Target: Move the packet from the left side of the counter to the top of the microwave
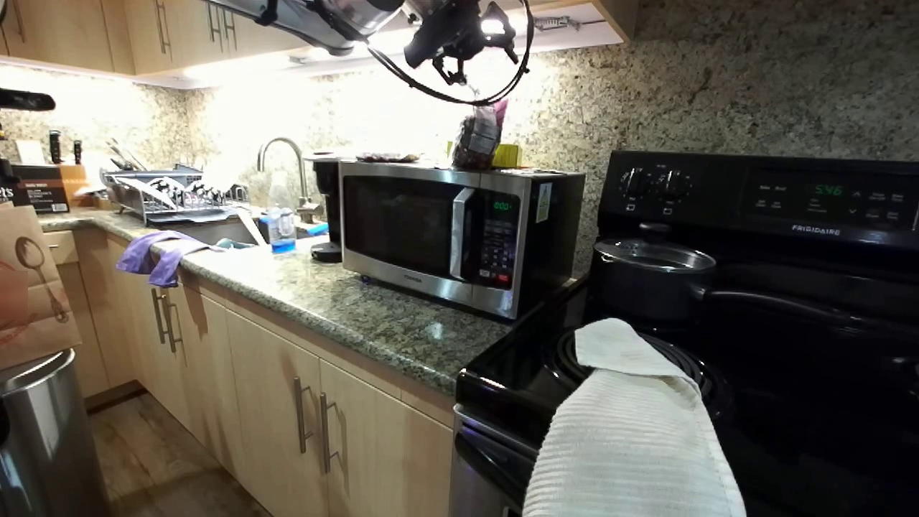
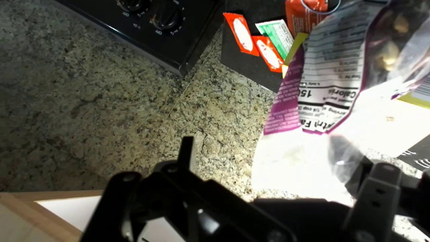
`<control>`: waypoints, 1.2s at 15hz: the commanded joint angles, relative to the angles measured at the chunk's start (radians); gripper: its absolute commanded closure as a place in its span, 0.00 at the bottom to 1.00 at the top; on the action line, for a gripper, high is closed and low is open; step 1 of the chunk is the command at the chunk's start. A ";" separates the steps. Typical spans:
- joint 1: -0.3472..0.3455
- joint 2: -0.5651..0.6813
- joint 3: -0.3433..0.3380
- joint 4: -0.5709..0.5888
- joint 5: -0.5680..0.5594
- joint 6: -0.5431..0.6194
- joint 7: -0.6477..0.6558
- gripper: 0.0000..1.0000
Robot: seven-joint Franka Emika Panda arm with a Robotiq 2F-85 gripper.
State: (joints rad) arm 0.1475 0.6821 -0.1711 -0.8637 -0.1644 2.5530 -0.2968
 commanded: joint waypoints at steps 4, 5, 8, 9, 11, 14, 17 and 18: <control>0.010 0.011 -0.043 0.087 -0.018 -0.042 0.040 0.00; 0.010 0.008 -0.045 0.092 -0.017 -0.041 0.036 0.00; 0.012 -0.002 -0.045 0.113 -0.009 -0.041 0.025 0.00; 0.014 -0.008 -0.039 0.115 -0.006 -0.053 0.016 0.00; 0.022 -0.026 -0.033 0.106 -0.007 -0.092 0.000 0.00; 0.042 -0.069 -0.018 0.063 -0.002 -0.190 -0.028 0.00; 0.072 -0.114 -0.025 0.026 -0.012 -0.299 -0.017 0.00; 0.079 -0.128 -0.025 0.015 -0.011 -0.330 -0.015 0.00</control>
State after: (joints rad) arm 0.2033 0.6345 -0.1980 -0.7658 -0.1649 2.3071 -0.2928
